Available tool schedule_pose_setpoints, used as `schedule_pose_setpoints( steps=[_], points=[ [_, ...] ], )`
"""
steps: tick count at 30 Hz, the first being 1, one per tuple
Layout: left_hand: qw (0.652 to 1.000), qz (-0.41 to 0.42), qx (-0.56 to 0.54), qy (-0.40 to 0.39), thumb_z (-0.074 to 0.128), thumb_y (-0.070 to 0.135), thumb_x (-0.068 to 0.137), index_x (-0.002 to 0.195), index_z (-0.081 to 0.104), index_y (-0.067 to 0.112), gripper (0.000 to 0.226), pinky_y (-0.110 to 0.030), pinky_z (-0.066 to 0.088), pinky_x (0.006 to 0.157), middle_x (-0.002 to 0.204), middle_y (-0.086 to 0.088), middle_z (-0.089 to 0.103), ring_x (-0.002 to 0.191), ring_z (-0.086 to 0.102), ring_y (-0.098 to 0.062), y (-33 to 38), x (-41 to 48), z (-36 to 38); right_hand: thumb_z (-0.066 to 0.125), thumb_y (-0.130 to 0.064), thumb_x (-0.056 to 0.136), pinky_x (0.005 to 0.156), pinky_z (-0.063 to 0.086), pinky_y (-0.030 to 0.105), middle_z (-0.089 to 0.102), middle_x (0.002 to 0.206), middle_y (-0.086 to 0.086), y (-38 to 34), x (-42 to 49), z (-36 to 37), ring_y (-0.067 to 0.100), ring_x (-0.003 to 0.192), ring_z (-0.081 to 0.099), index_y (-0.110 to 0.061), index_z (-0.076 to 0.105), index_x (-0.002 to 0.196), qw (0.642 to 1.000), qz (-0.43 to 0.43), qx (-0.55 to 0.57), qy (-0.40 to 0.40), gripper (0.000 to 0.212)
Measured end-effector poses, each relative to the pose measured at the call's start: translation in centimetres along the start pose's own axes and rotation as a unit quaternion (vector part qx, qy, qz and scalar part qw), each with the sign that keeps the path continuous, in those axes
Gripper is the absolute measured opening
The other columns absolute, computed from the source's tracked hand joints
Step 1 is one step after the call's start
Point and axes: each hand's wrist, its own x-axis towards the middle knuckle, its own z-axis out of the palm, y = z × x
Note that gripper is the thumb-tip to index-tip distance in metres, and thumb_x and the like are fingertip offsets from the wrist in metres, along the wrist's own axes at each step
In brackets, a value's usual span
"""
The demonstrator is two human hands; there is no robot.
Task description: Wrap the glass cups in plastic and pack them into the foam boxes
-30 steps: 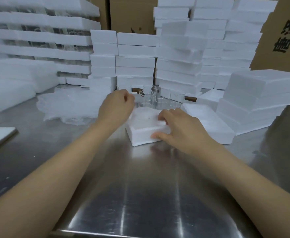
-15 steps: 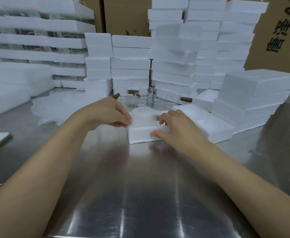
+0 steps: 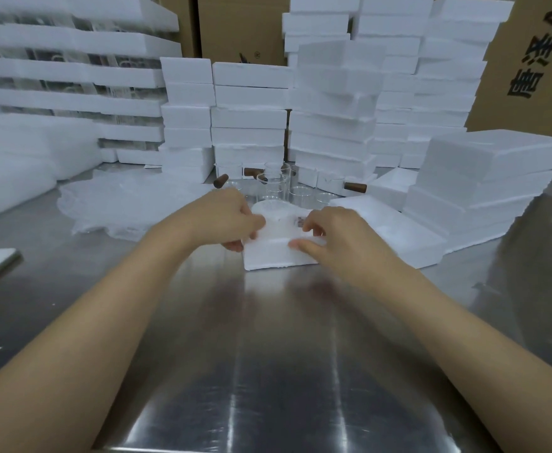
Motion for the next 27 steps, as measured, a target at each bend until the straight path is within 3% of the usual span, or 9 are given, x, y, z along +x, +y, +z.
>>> schedule_pose_setpoints(
  steps=[3,5,7,10,15,18,21,24,27],
  points=[
    [0.992,-0.018,-0.08,0.099,0.056,0.027,0.089,0.078,0.071,0.004,0.029,-0.019,0.049,0.058,0.058,0.012,0.065,0.057,0.069,-0.013,-1.1,0.5,-0.9,0.045,-0.03,0.097,0.069,0.045,0.034,0.063,0.086,0.001,0.4,0.1,-1.3,0.021,0.082,0.056,-0.013,0.062,0.085,0.993,0.035,0.025,0.11,0.026],
    [0.995,-0.017,-0.089,0.048,0.062,0.027,0.088,0.084,0.069,0.002,0.026,-0.019,0.051,0.057,0.072,0.006,0.066,0.061,0.068,-0.011,-1.8,0.7,-1.3,0.042,-0.022,0.095,0.072,0.047,0.037,0.063,0.096,0.003,1.2,0.4,-1.9,0.025,0.089,0.056,-0.014,0.062,0.095,0.987,0.074,-0.045,0.134,0.022],
    [0.995,-0.025,-0.09,-0.037,0.068,0.028,0.085,0.083,0.071,0.008,0.02,-0.016,0.052,0.055,0.08,0.003,0.068,0.062,0.066,-0.006,-2.1,0.9,-1.3,0.044,-0.018,0.092,0.077,0.045,0.037,0.059,0.109,0.007,2.4,0.5,-2.0,0.028,0.102,0.052,-0.012,0.06,0.108,0.982,0.125,-0.106,0.098,0.024],
    [0.989,-0.034,-0.114,-0.089,0.074,0.032,0.081,0.079,0.075,0.017,0.015,-0.014,0.051,0.057,0.076,0.01,0.071,0.063,0.066,-0.002,-2.3,1.0,-0.9,0.045,-0.021,0.092,0.075,0.037,0.035,0.053,0.116,0.011,3.5,0.5,-1.5,0.03,0.11,0.047,-0.009,0.055,0.118,0.974,0.179,-0.138,0.022,0.03],
    [0.986,-0.067,-0.146,-0.056,0.071,0.022,0.083,0.069,0.059,0.014,0.021,-0.012,0.049,0.049,0.068,0.001,0.06,0.058,0.059,-0.007,-2.3,1.4,0.3,0.048,-0.026,0.09,0.073,0.036,0.031,0.058,0.116,0.004,4.2,0.7,-1.2,0.026,0.106,0.053,-0.018,0.052,0.126,0.974,0.216,-0.059,0.017,0.038],
    [0.987,-0.076,-0.137,-0.022,0.064,0.015,0.084,0.064,0.046,0.015,0.027,-0.012,0.045,0.044,0.066,-0.004,0.053,0.056,0.052,-0.012,-2.0,1.9,1.7,0.053,-0.034,0.088,0.08,0.044,0.033,0.059,0.119,0.003,4.9,0.8,-1.5,0.027,0.106,0.056,-0.022,0.051,0.129,0.965,0.263,0.004,-0.014,0.043],
    [0.982,-0.094,-0.161,-0.035,0.063,0.015,0.085,0.067,0.051,0.015,0.022,-0.013,0.046,0.046,0.073,-0.003,0.057,0.059,0.055,-0.011,-2.0,1.9,1.6,0.061,-0.036,0.082,0.083,0.051,0.037,0.06,0.117,0.003,5.5,0.8,-1.8,0.025,0.093,0.058,-0.023,0.056,0.121,0.954,0.289,0.076,-0.01,0.041],
    [0.968,-0.101,-0.224,-0.045,0.064,0.021,0.085,0.092,0.058,0.017,0.01,-0.02,0.052,0.064,0.102,-0.001,0.059,0.083,0.06,-0.01,-2.1,1.7,0.7,0.063,-0.039,0.079,0.08,0.047,0.034,0.062,0.109,-0.002,5.3,0.8,-2.0,0.023,0.094,0.059,-0.027,0.057,0.118,0.96,0.276,0.039,0.032,0.042],
    [0.97,-0.026,-0.241,-0.032,0.063,0.024,0.087,0.128,0.04,0.03,0.047,-0.031,0.043,0.101,0.135,0.005,0.041,0.118,0.047,-0.012,-2.4,1.9,0.4,0.061,-0.039,0.079,0.074,0.04,0.032,0.058,0.093,-0.008,4.9,0.9,-2.3,0.021,0.093,0.057,-0.028,0.056,0.119,0.968,0.231,0.0,0.093,0.042]
  ],
)
